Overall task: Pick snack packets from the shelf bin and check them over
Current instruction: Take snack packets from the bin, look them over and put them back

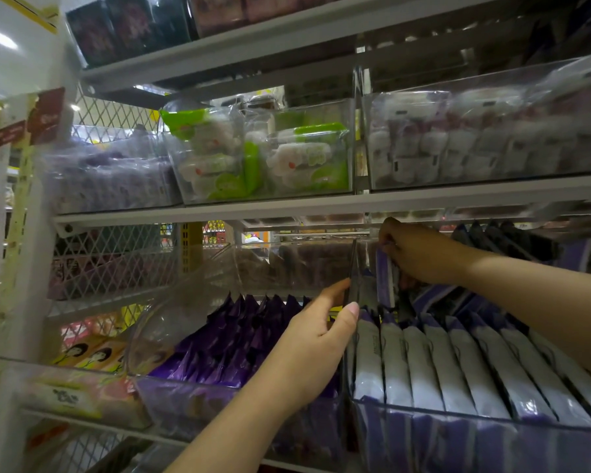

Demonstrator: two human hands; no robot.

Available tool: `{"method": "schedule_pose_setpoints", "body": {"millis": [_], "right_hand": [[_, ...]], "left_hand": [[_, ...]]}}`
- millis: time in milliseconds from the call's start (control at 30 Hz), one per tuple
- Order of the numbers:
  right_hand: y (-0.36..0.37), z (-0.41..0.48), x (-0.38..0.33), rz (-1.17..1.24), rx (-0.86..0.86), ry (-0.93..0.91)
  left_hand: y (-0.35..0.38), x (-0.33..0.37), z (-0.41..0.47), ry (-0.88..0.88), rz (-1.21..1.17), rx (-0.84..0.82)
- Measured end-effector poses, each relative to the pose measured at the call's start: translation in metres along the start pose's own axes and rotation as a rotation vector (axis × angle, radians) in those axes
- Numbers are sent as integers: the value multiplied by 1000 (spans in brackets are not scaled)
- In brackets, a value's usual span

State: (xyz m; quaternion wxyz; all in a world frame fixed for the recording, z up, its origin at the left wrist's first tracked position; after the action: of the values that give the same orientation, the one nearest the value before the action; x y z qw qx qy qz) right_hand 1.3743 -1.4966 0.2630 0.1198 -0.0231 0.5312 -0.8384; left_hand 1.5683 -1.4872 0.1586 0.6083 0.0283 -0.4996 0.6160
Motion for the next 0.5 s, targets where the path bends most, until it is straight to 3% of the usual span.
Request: {"method": "schedule_pose_setpoints", "body": {"millis": [333, 500], "right_hand": [[-4, -36, -8, 178, 164, -18], [-4, -80, -12, 243, 449, -149]], "left_hand": [[1, 5, -2, -26, 72, 21], [-2, 17, -6, -17, 230, 47]]}}
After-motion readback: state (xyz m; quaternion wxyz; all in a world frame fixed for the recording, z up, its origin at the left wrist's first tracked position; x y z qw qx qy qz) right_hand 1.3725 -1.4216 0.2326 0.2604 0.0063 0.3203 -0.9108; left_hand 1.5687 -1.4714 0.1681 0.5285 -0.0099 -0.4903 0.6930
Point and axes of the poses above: each hand's wrist, its own z-axis towards the middle knuckle, its own y-axis out of the palm, x = y × z, the point moved 2 cm from there along z, towards the middle knuckle, and after that the axes turned 10 degrees about -x, right-handed, at the moved point
